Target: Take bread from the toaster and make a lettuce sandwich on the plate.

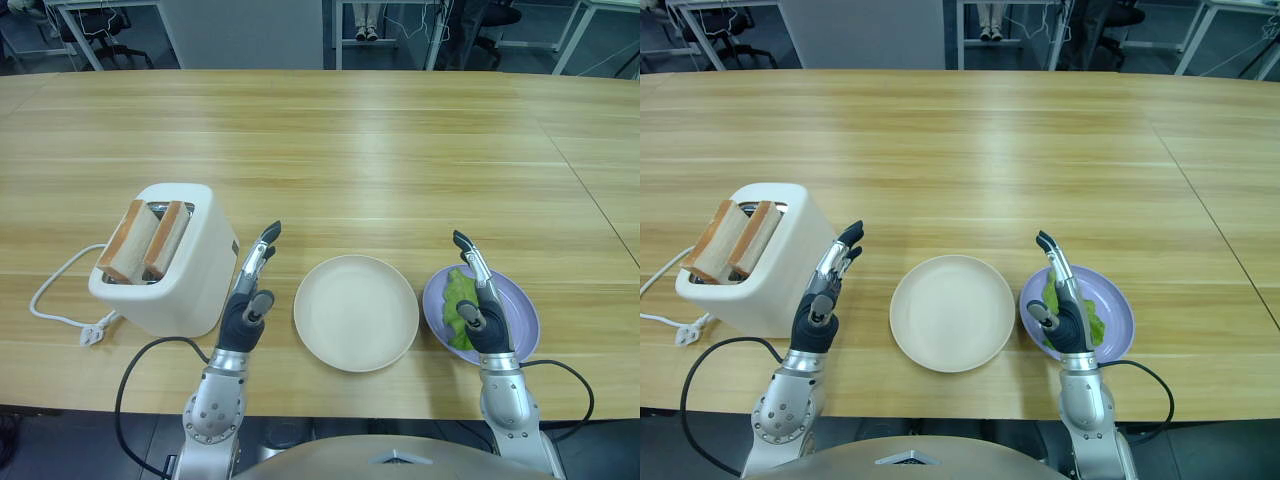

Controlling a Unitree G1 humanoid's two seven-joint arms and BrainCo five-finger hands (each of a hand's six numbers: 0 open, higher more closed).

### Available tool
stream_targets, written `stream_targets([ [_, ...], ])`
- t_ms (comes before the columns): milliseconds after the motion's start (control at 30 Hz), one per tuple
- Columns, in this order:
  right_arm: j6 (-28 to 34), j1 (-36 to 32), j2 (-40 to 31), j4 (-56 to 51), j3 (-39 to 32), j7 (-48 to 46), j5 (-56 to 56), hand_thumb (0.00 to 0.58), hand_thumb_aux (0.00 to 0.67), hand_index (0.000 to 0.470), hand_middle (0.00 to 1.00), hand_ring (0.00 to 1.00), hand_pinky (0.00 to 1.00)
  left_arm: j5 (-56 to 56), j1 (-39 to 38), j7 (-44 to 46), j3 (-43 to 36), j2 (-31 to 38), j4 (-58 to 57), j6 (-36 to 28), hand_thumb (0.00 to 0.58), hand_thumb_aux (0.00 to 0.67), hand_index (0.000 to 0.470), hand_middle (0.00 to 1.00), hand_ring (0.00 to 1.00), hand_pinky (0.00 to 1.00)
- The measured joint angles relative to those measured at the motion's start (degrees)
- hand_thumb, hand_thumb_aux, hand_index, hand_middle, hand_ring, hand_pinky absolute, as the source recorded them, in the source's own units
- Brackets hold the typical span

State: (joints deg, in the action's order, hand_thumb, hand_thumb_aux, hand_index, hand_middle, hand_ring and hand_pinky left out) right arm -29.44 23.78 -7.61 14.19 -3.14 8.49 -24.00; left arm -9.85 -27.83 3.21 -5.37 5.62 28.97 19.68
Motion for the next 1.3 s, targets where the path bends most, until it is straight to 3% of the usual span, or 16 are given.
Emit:
stream_targets([
  [300,0.0,0.19,-0.13,0.02,0.14,0.06,0.01,0.0,0.0,0.0,0.0,0.0,0.0,-0.37,0.6,-0.29,3.56,0.99,6.9,-1.7,0.0,0.0,0.0,0.0,0.0,0.0],
  [467,0.0,0.04,-0.55,0.1,0.7,0.05,0.04,0.0,0.0,0.0,0.0,0.0,0.0,-2.41,4.78,-3.71,15.42,1.55,14.82,-4.41,0.0,0.0,0.0,0.0,0.0,0.0],
  [600,0.02,-0.05,-0.6,0.16,0.97,0.08,0.07,0.0,0.0,0.0,0.0,0.0,0.0,-13.15,9.26,-8.23,28.44,5.29,15.88,-9.59,0.0,0.0,0.0,0.0,0.0,0.0],
  [700,0.02,-0.1,-0.58,0.2,0.97,0.17,0.06,0.0,0.0,0.0,0.0,0.0,0.0,-22.28,10.57,-10.15,32.59,8.86,10.82,-14.55,0.0,0.0,0.0,0.0,0.0,0.0],
  [967,0.02,-0.67,-0.98,0.39,1.27,0.1,0.17,0.0,0.0,0.0,0.0,0.0,0.0,-37.36,11.96,-9.62,31.65,17.01,-7.01,-26.07,0.0,0.0,0.0,0.0,0.0,0.0],
  [1167,0.04,-0.66,-1.13,0.5,1.74,0.09,0.2,0.0,0.0,0.0,0.0,0.0,0.0,-40.43,12.83,-7.27,27.52,20.05,-13.32,-31.05,0.0,0.0,0.0,0.0,0.0,0.0],
  [1200,0.04,-0.66,-1.22,0.51,1.77,0.07,0.21,0.0,0.0,0.0,0.0,0.0,0.0,-40.48,12.89,-7.23,27.46,20.45,-13.38,-31.59,0.031,0.018,0.013,0.0,0.0,0.0],
  [1233,0.04,-0.66,-1.33,0.52,1.8,0.03,0.21,0.0,0.0,0.0,0.0,0.0,0.0,-40.47,12.91,-7.18,27.38,20.67,-13.56,-32.13,0.201,0.129,0.088,0.0,0.0,0.0],
  [1267,0.04,-0.65,-1.43,0.53,1.83,-0.01,0.22,0.0,0.0,0.0,0.0,0.0,0.0,-40.39,12.92,-7.19,27.19,20.86,-13.97,-32.62,0.398,0.294,0.202,0.0,0.0,0.0],
  [1300,0.04,-0.63,-1.51,0.54,1.86,-0.03,0.23,0.0,0.0,0.0,0.0,0.0,0.0,-40.27,12.99,-7.24,27.08,20.99,-14.26,-32.89,0.432,0.331,0.227,0.0,0.0,0.0],
])
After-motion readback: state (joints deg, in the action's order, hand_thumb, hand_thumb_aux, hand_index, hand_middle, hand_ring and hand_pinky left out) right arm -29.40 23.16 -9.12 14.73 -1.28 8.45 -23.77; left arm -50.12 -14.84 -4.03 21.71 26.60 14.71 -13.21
